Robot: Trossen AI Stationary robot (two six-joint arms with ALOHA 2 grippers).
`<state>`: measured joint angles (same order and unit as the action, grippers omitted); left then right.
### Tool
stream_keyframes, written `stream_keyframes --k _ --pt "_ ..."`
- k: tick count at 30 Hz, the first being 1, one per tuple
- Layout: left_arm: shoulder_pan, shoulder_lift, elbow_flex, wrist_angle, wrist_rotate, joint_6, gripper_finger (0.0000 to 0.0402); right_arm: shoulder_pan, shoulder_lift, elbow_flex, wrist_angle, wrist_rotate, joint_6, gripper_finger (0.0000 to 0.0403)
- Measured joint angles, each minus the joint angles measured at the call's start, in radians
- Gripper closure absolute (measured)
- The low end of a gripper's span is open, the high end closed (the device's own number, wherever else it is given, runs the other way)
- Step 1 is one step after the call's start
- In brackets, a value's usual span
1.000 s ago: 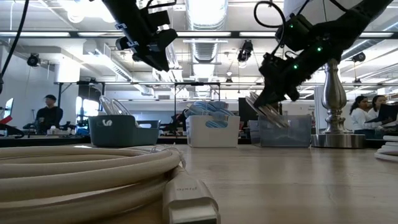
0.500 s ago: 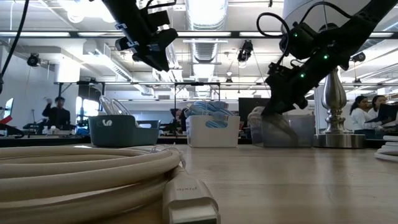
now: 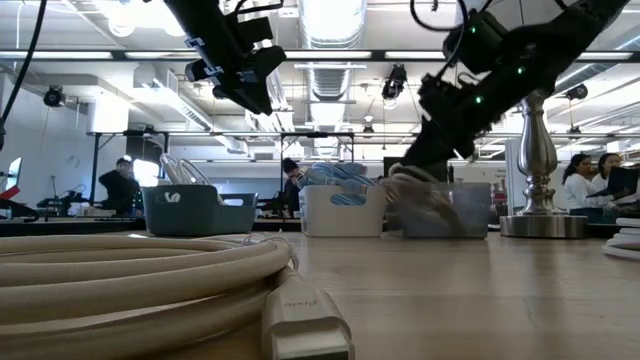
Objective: Sort HDMI cables
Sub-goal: Put the top brown HDMI cable into the black bin
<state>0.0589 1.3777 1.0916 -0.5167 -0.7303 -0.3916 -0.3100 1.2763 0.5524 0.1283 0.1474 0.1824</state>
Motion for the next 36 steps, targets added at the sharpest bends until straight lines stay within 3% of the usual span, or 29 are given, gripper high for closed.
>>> stream_keyframes --k 8,15,20,27,36 --pt "0.0 0.0 -0.004 -0.001 0.0 0.001 0.0268 0.137 -0.064 0.105 -0.169 0.084 0.033 0.0261" --pt "0.0 0.0 -0.014 -0.001 0.0 0.002 0.0268 0.273 -0.122 0.182 -0.437 0.082 0.237 0.0273" --pt "0.0 0.0 -0.015 0.0 0.0 0.0 0.0268 0.422 -0.114 0.18 -0.57 0.007 0.446 0.0271" --pt "0.0 0.0 -0.015 0.001 0.0 -0.004 0.0268 0.645 -0.082 0.178 -0.736 0.0 0.844 0.0273" --pt "0.0 0.0 -0.017 0.001 0.0 -0.014 0.0268 0.893 -0.08 0.178 -0.789 0.0 1.269 0.0262"
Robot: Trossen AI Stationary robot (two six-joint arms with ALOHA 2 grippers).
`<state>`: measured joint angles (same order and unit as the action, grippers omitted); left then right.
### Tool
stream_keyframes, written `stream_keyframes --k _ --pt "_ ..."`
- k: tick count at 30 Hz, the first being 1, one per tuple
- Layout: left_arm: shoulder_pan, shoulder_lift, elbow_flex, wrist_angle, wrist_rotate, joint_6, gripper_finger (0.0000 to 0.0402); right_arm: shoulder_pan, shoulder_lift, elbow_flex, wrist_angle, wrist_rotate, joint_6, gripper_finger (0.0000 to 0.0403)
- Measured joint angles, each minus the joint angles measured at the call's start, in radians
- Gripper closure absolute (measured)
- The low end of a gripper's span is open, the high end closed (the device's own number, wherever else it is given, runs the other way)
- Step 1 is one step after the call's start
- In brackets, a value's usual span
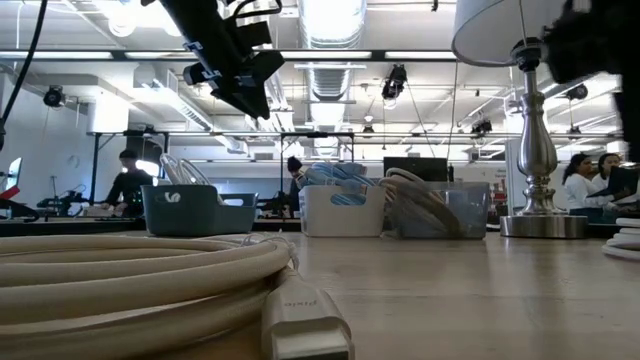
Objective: Sort HDMI cables
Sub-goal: Put the top brown HDMI cable into the black bin
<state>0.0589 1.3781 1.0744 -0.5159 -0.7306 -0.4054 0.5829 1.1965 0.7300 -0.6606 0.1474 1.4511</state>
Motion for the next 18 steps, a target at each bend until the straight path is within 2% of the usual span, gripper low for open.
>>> stream_keyframes --k 7,18 --pt "0.0 0.0 0.0 0.0 0.0 -0.014 0.0268 0.108 0.057 -0.01 -0.077 -0.018 0.217 0.026" --pt "0.0 0.0 0.0 0.0 0.0 -0.026 0.0268 0.11 0.282 -0.012 -0.029 -0.026 0.226 0.0259"
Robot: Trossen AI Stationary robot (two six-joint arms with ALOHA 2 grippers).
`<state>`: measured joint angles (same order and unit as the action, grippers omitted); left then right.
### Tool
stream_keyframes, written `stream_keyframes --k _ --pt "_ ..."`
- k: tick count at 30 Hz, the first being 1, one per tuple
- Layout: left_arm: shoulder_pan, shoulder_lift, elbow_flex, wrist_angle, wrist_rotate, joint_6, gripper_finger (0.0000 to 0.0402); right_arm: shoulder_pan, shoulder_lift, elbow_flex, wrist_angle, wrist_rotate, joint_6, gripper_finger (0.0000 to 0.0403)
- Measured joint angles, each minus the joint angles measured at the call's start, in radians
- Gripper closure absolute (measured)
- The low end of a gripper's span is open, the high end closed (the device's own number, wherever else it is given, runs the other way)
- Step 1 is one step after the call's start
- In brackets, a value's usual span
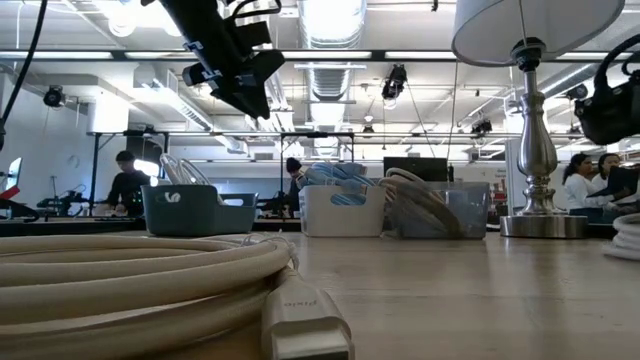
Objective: Sort HDMI cables
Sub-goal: Put the top brown HDMI cable into the black bin
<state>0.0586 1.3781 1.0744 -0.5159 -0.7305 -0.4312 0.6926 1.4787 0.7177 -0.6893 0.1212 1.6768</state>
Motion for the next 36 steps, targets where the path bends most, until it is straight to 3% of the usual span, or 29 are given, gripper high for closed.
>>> stream_keyframes --k 10,19,24,32,36 --pt "-0.003 0.0 0.0 0.0 0.001 -0.015 0.0268 -0.035 0.055 0.004 0.058 -0.02 -0.096 0.0276" --pt "-0.002 0.0 0.0 0.0 0.001 -0.014 0.0268 -0.074 0.003 0.001 0.055 0.001 -0.186 0.0384" --pt "-0.002 0.0 0.0 0.0 0.001 -0.014 0.0268 -0.095 -0.055 0.039 0.065 0.13 -0.264 0.0386" --pt "-0.002 0.0 0.0 0.003 0.0 -0.014 0.0268 -0.169 -0.212 0.08 0.065 0.481 -0.487 0.0388" --pt "-0.002 0.0 0.0 0.005 0.0 -0.014 0.0268 -0.234 -0.302 0.087 0.071 0.608 -0.625 0.0388"
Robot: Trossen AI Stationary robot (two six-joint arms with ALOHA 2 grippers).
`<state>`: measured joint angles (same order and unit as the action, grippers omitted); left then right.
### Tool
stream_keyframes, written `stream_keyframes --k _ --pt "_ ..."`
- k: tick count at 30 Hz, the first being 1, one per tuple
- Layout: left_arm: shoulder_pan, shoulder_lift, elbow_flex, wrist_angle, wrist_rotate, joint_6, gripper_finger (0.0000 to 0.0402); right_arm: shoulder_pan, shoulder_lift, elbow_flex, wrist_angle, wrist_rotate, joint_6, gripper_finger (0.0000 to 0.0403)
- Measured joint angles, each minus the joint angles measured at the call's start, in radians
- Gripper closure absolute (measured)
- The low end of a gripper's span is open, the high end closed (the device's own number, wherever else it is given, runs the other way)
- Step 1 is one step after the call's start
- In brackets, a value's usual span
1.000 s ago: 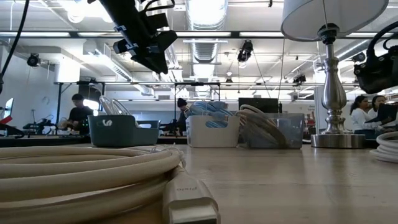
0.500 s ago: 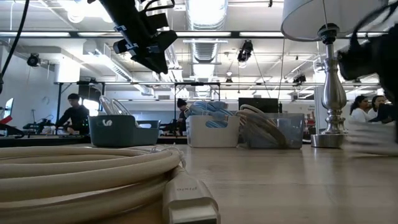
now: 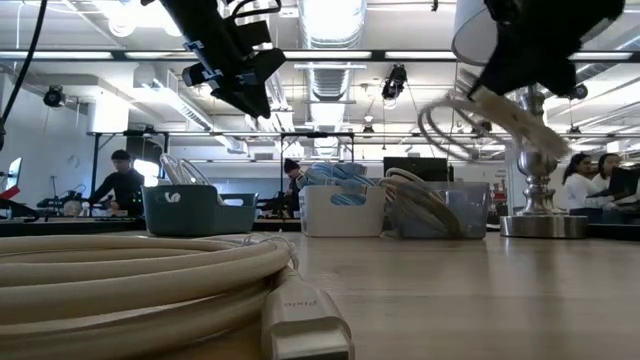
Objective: Sort HDMI cables
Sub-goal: Put the top brown HDMI cable into the black bin
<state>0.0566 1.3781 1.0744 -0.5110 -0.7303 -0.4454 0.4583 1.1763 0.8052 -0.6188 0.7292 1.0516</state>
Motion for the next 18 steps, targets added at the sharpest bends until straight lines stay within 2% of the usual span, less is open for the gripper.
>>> stream_keyframes --k 3,10,18 --pt "0.0 0.0 0.0 0.001 0.0 0.0 0.0268 -0.064 -0.048 0.0 0.033 0.039 -0.112 0.0389" --pt "0.0 0.0 0.0 0.003 0.0 0.0 0.0268 -0.239 -0.066 -0.004 0.138 0.009 -0.365 0.0389" --pt "0.0 0.0 0.0 0.005 -0.001 0.007 0.0268 -0.457 0.005 -0.009 0.248 -0.215 -0.599 0.0384"
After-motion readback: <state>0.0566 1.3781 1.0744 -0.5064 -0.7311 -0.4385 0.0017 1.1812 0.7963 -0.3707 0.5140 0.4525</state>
